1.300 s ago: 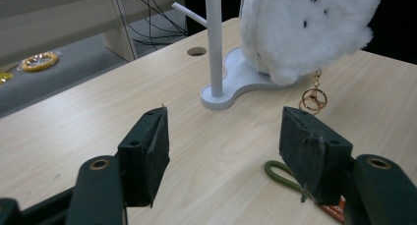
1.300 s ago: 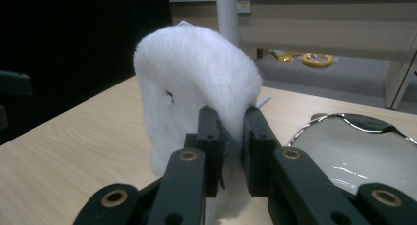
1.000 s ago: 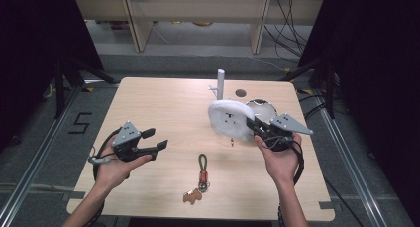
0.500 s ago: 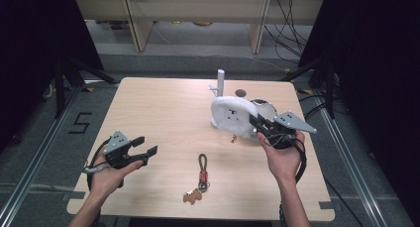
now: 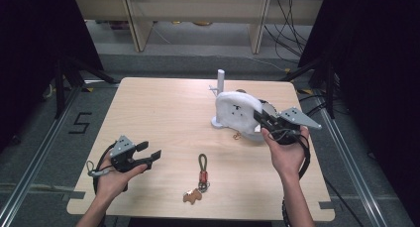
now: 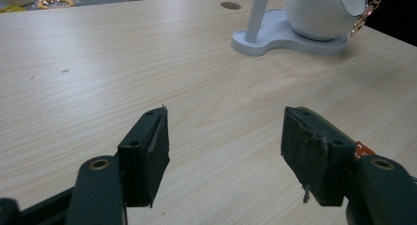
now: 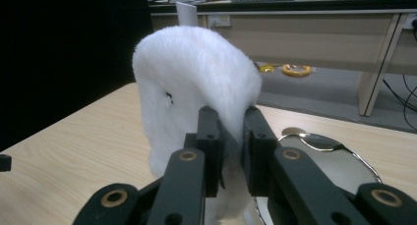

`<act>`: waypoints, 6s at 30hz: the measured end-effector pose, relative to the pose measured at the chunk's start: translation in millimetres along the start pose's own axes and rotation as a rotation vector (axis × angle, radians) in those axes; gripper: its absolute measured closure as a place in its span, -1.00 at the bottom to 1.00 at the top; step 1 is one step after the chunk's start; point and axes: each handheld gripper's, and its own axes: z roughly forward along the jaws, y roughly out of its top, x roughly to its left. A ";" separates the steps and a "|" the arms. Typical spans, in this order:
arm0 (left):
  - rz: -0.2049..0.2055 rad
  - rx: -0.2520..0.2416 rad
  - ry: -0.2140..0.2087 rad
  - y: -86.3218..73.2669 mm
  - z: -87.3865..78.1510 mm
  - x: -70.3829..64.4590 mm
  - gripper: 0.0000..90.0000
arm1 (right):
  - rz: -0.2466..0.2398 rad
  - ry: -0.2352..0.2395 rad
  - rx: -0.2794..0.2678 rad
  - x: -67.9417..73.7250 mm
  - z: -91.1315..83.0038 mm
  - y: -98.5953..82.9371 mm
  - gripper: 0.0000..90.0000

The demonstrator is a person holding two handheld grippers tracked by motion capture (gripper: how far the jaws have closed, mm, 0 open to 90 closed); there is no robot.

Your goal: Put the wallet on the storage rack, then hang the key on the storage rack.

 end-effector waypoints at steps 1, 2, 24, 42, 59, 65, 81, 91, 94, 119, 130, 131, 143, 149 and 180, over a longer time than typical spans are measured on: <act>0.000 0.006 0.009 -0.6 -0.3 -0.6 -0.23 | 0.015 -0.012 0.002 0.1 -0.5 0.4 0.80; -0.001 0.013 0.010 -1.1 -0.2 -0.7 -0.23 | 0.009 -0.009 0.001 -1.5 -0.5 1.2 0.80; -0.006 0.025 0.006 -5.1 2.4 -2.4 -0.23 | 0.018 -0.065 -0.015 -21.0 -0.3 15.3 0.80; -0.006 0.035 0.006 -6.8 2.9 -3.2 -0.23 | 0.048 -0.120 -0.030 -47.8 3.9 23.5 0.80; -0.010 0.037 -0.001 -9.0 3.6 -3.3 -0.23 | 0.096 -0.159 0.004 -67.4 14.8 15.4 0.80; -0.016 0.044 0.002 -9.8 4.4 -4.0 -0.23 | 0.121 -0.170 0.032 -73.0 14.4 4.7 0.80; -0.016 0.055 -0.006 -11.7 6.1 -5.3 -0.23 | 0.084 -0.194 0.213 -90.0 21.4 -15.3 0.82; -0.013 0.057 -0.011 -13.4 7.7 -5.8 -0.23 | 0.035 -0.235 0.285 -89.9 25.9 -11.6 0.82; -0.016 0.059 -0.015 -13.8 8.3 -6.7 -0.23 | 0.053 -0.266 0.302 -86.3 30.6 -12.1 0.82; -0.023 0.070 -0.040 -13.1 11.6 -10.8 -0.27 | 0.096 -0.293 0.272 -93.9 39.3 -28.4 0.21; -0.008 0.092 -0.055 -6.6 12.5 -18.9 -0.28 | 0.075 -0.334 0.250 -89.1 26.5 -22.8 -0.03; -0.004 0.094 -0.057 -5.1 12.9 -19.9 -0.28 | 0.076 -0.330 0.248 -87.9 23.5 -22.8 -0.03; -0.004 0.148 -0.144 14.3 20.7 -36.9 -0.18 | 0.135 -0.301 0.310 -71.1 -6.0 -49.0 -0.04; 0.003 0.212 -0.171 21.7 28.4 -50.3 -0.17 | 0.176 -0.290 0.353 -58.9 -14.8 -71.2 0.00; -0.011 0.691 -0.183 49.9 85.4 -98.7 -0.16 | 0.238 -0.255 0.512 -47.0 -24.4 -94.4 0.03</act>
